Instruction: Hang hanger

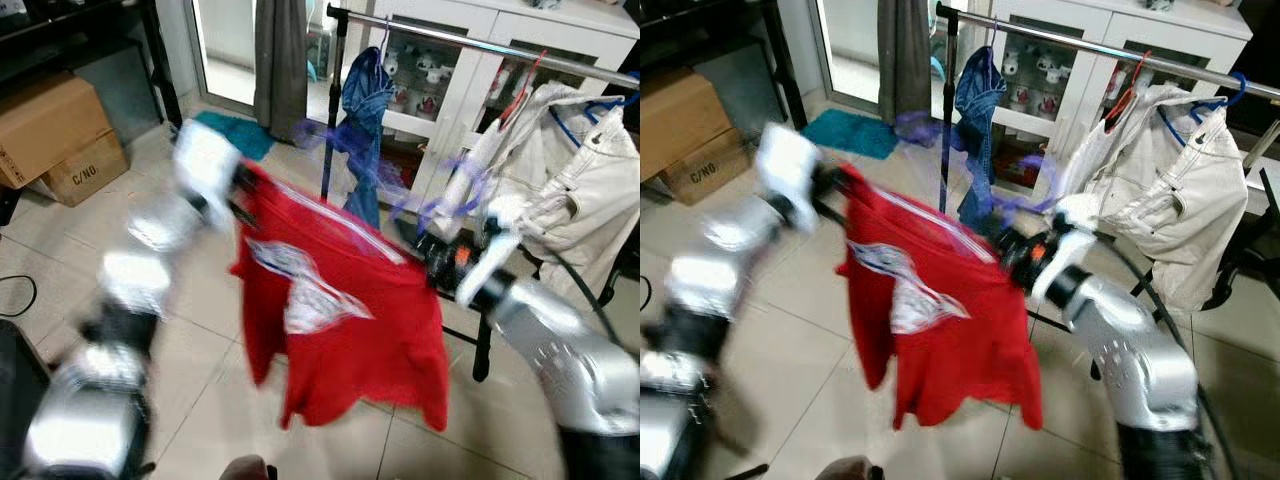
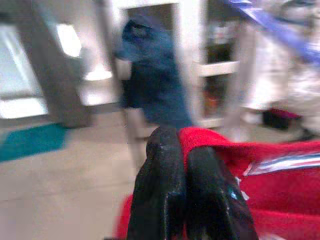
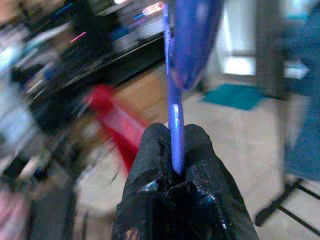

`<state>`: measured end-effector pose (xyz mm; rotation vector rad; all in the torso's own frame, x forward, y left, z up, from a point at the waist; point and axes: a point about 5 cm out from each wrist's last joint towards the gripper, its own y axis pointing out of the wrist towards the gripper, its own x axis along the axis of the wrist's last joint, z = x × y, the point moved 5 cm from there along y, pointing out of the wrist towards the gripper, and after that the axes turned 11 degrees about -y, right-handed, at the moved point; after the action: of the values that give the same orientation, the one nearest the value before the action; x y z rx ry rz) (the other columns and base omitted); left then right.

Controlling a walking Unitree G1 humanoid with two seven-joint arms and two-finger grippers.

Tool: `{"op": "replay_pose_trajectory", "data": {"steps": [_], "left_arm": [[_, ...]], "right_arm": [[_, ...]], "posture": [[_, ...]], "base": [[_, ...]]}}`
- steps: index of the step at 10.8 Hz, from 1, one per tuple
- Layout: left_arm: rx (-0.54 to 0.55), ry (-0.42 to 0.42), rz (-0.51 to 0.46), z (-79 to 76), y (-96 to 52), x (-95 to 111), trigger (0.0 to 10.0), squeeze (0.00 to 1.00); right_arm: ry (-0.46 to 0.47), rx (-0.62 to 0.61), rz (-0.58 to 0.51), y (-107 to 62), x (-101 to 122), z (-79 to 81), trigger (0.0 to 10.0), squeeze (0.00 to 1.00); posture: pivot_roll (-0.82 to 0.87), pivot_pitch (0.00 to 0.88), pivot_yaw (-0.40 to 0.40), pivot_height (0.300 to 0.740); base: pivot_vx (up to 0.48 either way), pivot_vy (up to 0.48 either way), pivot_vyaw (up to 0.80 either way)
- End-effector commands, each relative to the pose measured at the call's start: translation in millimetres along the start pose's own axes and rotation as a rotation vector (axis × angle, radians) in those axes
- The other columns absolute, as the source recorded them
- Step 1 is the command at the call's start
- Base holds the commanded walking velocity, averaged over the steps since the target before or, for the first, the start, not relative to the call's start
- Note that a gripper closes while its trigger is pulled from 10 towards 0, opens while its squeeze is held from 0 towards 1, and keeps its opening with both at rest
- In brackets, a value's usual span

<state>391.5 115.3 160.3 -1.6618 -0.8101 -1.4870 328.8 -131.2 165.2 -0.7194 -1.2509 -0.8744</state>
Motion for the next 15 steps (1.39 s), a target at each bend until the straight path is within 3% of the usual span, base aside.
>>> {"op": "replay_pose_trajectory", "data": {"steps": [1, 4, 5, 6, 7, 8, 9, 10, 11, 12, 13, 14, 15], "left_arm": [[-0.106, 0.001, -0.023, -32.3, 4.2, 10, 0.0, 0.00], [-0.305, -0.016, 0.020, -108.9, 9.4, -4, 0.0, 0.00], [-0.332, -0.036, -0.003, -117.0, 6.2, 1, 0.0, 0.00], [-0.385, -0.090, -0.054, -121.8, -1.6, 16, 0.0, 0.00], [-0.393, -0.066, -0.034, -115.9, -8.3, 15, 0.0, 0.00], [-0.378, -0.089, -0.034, -109.9, -11.7, 14, 0.0, 0.00], [-0.413, -0.281, -0.172, -107.2, -21.1, 45, 0.0, 0.00], [-0.434, -0.487, -0.392, -93.3, -35.7, 94, 0.0, 0.00], [-0.391, -0.502, -0.491, -73.2, -42.1, 123, 0.0, 0.00], [-0.364, -0.465, -0.495, -66.1, -41.3, 130, 0.0, 0.00], [-0.344, -0.434, -0.428, -64.9, -36.9, 120, 0.0, 0.00], [-0.295, -0.416, -0.337, -63.1, -30.0, 99, 0.0, 0.00], [-0.243, -0.356, -0.175, -64.5, -21.0, 61, 0.0, 0.00]], "right_arm": [[0.040, -0.110, -0.024, -2.2, 5, -18.3, 0.0, 0.00], [0.181, -0.268, -0.151, 9.6, 24, -34.9, 0.0, 0.00], [0.034, -0.277, -0.108, 12.8, 23, -33.7, 0.0, 0.00], [0.056, -0.307, -0.113, 13.5, 22, -35.5, 0.0, 0.00], [0.102, -0.355, -0.168, 10.2, 29, -43.4, 0.0, 0.00], [0.267, -0.389, -0.235, 6.5, 33, -51.0, 0.0, 0.00], [-0.035, -0.378, -0.160, 6.7, 33, -48.6, 0.0, 0.00], [-0.113, -0.368, -0.113, 7.8, 25, -46.0, 0.0, 0.00], [-0.230, -0.361, -0.050, 10.6, 16, -44.9, 0.0, 0.00], [-0.226, -0.356, -0.048, 14.1, 14, -42.6, 0.0, 0.00], [-0.157, -0.304, -0.123, 23.8, 25, -29.5, 0.0, 0.00], [0.067, -0.293, -0.246, 28.2, 44, -25.5, 0.0, 0.00], [0.416, -0.260, -0.459, 24.2, 74, -32.0, 0.0, 0.00]], "posture": [[0.11, 0.000, -0.052, 0.740], [0.12, 0.000, -0.048, 0.740], [0.12, 0.000, -0.039, 0.740], [0.12, 0.000, -0.034, 0.740], [0.13, 0.000, -0.033, 0.740], [0.13, 0.000, -0.030, 0.740], [0.12, 0.000, -0.022, 0.740], [0.12, 0.000, -0.029, 0.740], [0.13, 0.000, -0.035, 0.740], [0.13, 0.000, -0.038, 0.740], [0.14, 0.000, -0.037, 0.740], [0.14, 0.000, -0.031, 0.740], [0.14, 0.000, -0.028, 0.740]], "base": [[0.000, 0.000, 0.00], [0.000, 0.000, 0.00], [0.000, 0.000, 0.00], [0.000, 0.000, 0.00], [0.000, 0.000, 0.00], [0.000, 0.000, 0.00], [0.000, 0.000, 0.00], [0.000, 0.000, 0.00], [0.000, 0.000, 0.00], [0.000, 0.000, 0.00], [0.000, 0.000, 0.00], [0.000, 0.000, 0.00], [0.000, 0.000, 0.00]]}}
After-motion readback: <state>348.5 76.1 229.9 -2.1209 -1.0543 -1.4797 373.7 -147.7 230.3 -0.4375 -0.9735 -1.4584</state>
